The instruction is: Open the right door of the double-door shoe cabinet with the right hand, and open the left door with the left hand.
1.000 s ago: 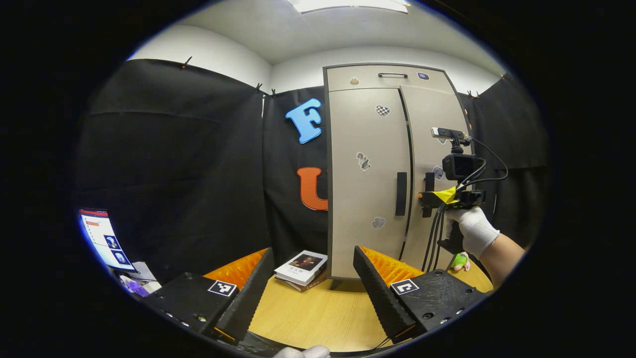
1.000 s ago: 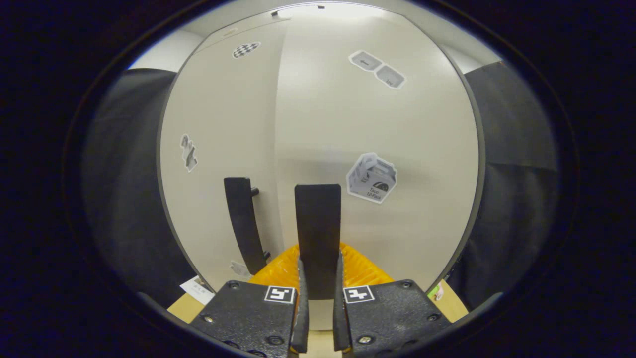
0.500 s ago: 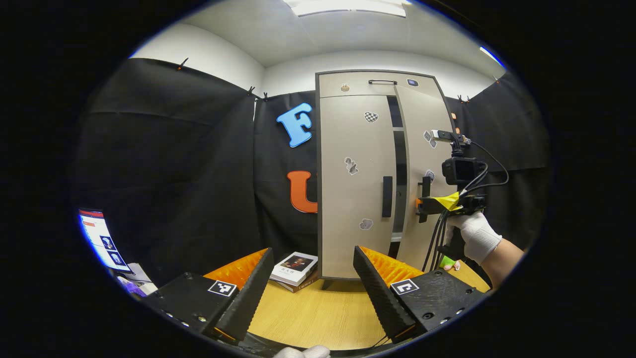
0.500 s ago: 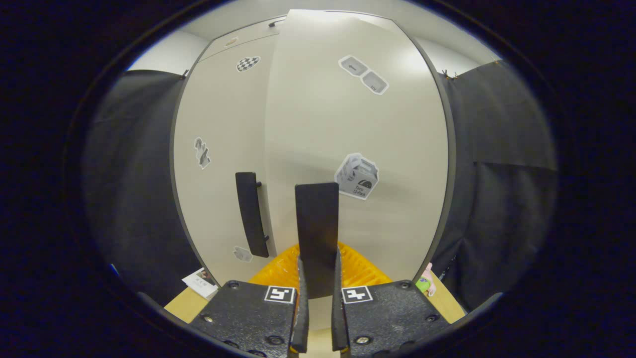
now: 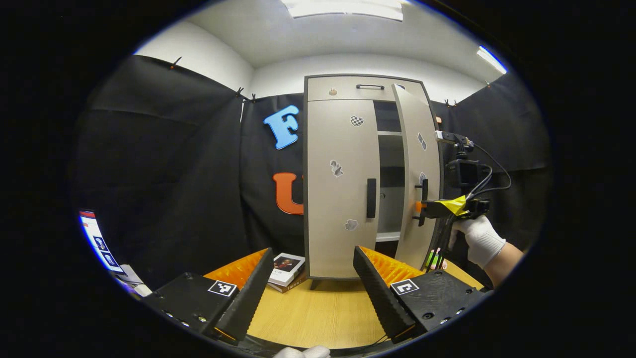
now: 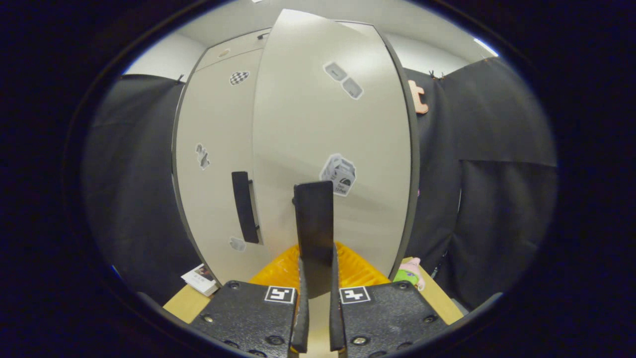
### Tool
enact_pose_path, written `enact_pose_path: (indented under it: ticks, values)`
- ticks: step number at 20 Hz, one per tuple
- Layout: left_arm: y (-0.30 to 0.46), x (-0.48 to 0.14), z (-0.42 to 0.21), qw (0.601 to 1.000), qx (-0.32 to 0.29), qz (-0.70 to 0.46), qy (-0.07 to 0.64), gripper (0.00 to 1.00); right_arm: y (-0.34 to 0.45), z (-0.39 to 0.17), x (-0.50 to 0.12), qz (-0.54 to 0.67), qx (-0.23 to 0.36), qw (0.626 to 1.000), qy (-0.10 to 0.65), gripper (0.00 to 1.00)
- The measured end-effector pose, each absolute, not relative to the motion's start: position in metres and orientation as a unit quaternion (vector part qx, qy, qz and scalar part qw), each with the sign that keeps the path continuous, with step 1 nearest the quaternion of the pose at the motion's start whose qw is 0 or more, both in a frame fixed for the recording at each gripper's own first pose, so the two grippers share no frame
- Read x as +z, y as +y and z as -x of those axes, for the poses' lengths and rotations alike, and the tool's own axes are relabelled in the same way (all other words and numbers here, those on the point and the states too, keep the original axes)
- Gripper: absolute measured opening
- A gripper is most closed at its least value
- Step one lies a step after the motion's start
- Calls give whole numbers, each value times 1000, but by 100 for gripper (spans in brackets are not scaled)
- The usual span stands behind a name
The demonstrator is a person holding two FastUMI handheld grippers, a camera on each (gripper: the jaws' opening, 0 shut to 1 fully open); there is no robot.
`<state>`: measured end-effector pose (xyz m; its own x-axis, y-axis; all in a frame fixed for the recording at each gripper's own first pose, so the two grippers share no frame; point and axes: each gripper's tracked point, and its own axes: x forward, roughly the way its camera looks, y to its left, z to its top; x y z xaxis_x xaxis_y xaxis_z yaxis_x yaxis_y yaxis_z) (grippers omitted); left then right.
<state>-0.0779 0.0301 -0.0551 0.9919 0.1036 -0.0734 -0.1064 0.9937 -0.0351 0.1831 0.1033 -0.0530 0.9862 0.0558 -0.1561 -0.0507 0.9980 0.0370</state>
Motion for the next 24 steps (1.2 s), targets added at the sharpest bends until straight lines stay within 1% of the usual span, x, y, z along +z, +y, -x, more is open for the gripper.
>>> enact_pose_path:
  ticks: [6,11,18,22,24]
  values:
    - [21,-59,63,999,17,24,39,96,74,-158,-53,-20,8,997,76,18]
    - [-11,-58,74,999,-14,23,37,96,54,-149,-53,-18,-9,997,72,16]
    - [-46,-47,61,998,-50,23,28,96,4,-129,-52,-20,-18,997,67,9]
    - [-71,-44,58,997,-66,18,24,96,-27,-126,-52,-17,-24,997,66,2]
    - [-83,-43,55,997,-71,17,27,96,-45,-127,-52,-10,-26,997,68,4]
